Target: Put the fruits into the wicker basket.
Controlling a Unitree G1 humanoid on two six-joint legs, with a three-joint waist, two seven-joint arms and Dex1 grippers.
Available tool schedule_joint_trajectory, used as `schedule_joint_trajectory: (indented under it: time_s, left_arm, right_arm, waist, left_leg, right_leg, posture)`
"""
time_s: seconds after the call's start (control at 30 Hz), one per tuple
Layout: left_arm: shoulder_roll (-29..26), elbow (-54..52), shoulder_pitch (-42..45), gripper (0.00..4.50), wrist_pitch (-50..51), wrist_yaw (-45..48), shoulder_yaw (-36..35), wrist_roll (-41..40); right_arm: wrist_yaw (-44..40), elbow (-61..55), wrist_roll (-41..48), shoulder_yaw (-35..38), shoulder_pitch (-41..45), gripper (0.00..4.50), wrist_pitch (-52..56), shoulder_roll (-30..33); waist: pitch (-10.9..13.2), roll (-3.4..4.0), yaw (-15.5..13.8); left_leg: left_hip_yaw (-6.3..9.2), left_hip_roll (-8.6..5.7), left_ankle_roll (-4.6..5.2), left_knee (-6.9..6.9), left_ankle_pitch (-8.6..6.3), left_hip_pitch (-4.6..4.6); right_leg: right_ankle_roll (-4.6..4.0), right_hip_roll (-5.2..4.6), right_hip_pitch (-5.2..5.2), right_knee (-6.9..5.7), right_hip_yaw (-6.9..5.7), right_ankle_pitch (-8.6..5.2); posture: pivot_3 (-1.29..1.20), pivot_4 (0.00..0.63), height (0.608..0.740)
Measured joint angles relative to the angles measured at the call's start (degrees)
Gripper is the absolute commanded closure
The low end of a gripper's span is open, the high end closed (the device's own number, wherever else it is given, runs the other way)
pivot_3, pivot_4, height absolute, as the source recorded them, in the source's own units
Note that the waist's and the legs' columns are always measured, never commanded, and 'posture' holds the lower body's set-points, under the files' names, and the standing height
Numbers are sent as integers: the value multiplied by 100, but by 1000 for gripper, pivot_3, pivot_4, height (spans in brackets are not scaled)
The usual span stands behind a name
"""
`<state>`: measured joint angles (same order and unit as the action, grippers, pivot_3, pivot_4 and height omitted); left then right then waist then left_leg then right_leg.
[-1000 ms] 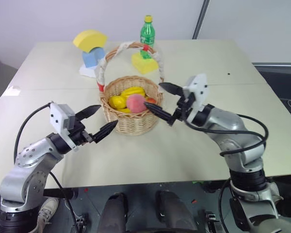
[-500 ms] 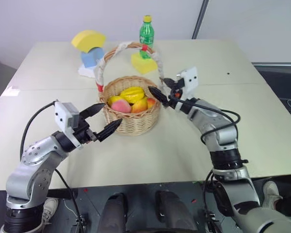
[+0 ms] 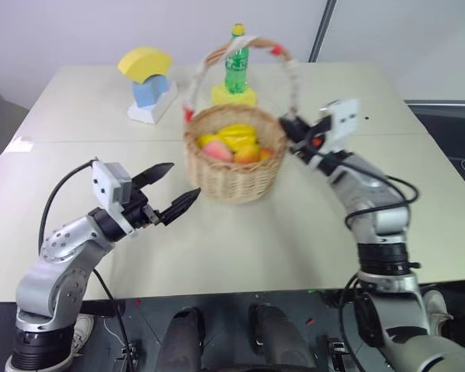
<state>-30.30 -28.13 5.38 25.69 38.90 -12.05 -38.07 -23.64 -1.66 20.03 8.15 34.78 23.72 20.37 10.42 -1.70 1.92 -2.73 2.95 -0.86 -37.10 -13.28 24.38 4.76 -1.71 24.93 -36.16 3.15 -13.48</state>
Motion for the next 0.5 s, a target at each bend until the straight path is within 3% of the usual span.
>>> schedule_joint_trajectory:
  time_s: [0.17,0.37,0.4,0.5]
  left_arm:
    - [32,140,168,0,-10,101,181,5]
    - [227,254,305,0,-34,30,358,138]
    - [238,267,307,0,-38,6,360,149]
    - [257,285,316,0,-101,-38,362,239]
  right_arm:
    - [705,387,-429,858,-29,4352,-207,775]
    - [1222,1725,-840,1097,13,4352,-687,868]
    - [1237,1789,-843,1097,47,3311,-743,833]
    - [1270,1868,-795,1102,179,1954,-806,775]
  waist:
    - [0,0,14]
    - [5,14,137]
    - [5,16,159]
    - [4,17,191]
  left_leg:
    - [-1,0,0,1,0,-2]
    - [-1,2,2,8,0,-13]
    - [-1,3,2,9,1,-14]
    - [3,3,2,9,1,-14]
  right_leg:
    - [-1,1,-2,0,1,0]
    - [3,13,-1,-5,12,2]
    - [14,15,-1,-6,12,8]
    - [19,17,-2,-8,11,10]
  posture:
    - [0,150,740]
    - [0,150,740]
    - [0,150,740]
    - [0,150,740]
